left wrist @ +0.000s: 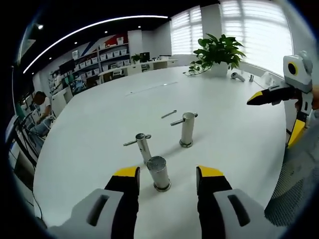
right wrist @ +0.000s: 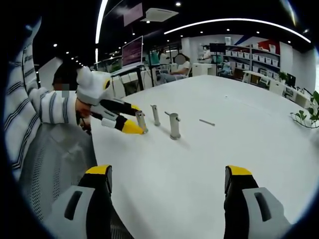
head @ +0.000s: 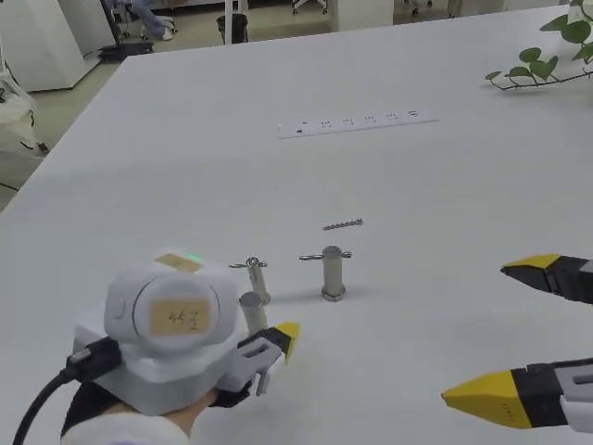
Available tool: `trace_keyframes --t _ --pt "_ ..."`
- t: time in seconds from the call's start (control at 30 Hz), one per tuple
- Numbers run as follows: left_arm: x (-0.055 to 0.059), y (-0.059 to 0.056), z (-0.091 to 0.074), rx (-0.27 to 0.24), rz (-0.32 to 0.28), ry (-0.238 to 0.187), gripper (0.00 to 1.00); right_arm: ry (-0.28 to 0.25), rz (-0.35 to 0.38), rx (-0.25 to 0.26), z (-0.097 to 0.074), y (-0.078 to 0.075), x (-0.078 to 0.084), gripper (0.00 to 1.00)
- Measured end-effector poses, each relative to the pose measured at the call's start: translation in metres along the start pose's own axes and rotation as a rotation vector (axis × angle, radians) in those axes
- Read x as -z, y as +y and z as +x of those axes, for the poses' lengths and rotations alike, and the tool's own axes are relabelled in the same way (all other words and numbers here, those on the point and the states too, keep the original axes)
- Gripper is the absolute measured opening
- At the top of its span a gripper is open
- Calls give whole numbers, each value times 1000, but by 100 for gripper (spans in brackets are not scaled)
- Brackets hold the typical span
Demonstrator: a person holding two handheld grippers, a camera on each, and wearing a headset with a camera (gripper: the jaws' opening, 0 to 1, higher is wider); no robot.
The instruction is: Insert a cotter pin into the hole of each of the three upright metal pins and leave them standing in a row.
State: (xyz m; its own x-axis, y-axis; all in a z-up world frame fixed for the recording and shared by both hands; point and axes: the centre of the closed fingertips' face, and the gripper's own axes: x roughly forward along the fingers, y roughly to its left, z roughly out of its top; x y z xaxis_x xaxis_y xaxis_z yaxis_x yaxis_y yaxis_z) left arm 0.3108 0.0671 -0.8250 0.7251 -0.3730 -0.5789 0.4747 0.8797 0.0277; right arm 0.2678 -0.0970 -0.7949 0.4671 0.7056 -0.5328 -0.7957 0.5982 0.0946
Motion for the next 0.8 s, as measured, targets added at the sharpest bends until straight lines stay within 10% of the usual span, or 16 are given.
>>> trace_keyframes --t 0.4,0.8 --pt "15 -16 -31 177 -14 73 83 21 -8 3 -2 -5 1 95" --pt "0 -23 -52 303 -49 -3 99 61 -43 -9 -1 -13 -2 95"
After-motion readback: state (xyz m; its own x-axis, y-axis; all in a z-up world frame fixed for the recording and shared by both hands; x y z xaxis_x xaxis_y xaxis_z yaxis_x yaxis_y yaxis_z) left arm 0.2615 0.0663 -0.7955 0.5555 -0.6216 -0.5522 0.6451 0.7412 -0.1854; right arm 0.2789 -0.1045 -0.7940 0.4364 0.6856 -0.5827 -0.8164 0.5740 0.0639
